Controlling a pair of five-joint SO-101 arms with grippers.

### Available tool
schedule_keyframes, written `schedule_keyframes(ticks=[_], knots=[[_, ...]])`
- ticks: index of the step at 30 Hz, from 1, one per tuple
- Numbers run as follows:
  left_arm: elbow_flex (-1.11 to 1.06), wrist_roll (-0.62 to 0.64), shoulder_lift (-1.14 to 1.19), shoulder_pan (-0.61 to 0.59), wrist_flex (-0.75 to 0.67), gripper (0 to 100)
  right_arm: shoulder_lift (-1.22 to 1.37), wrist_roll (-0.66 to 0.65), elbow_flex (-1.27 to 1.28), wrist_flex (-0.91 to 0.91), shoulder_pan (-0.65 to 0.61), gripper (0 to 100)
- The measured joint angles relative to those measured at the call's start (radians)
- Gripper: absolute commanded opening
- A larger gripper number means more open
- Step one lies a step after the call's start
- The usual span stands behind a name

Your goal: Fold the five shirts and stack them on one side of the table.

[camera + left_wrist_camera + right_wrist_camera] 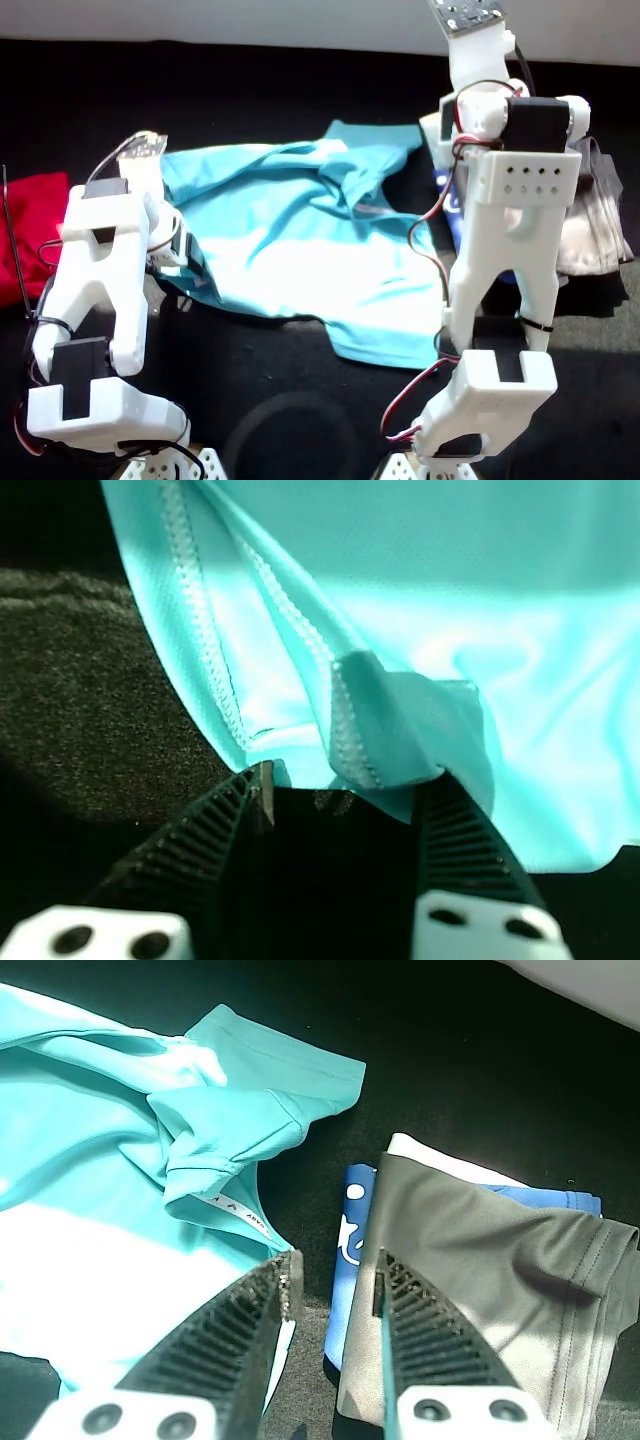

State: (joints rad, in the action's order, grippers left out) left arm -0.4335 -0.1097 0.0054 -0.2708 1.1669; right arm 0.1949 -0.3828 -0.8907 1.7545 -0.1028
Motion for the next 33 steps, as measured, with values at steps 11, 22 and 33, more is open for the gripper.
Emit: schedule_keyframes(ticks=[11,22,33], knots=[[-0.009,-0.144,0.000,0.040,-0.052,23,-0.002,0.000,0.000,0.000,0.000,12.4],[-0.130,-0.293,0.000,0.040,-0.196,23,-0.002,0.000,0.000,0.000,0.000,12.4],[-0.080,-0.494,0.000,-0.011,-0.118,23,-0.002,0.000,0.000,0.000,0.000,12.4]])
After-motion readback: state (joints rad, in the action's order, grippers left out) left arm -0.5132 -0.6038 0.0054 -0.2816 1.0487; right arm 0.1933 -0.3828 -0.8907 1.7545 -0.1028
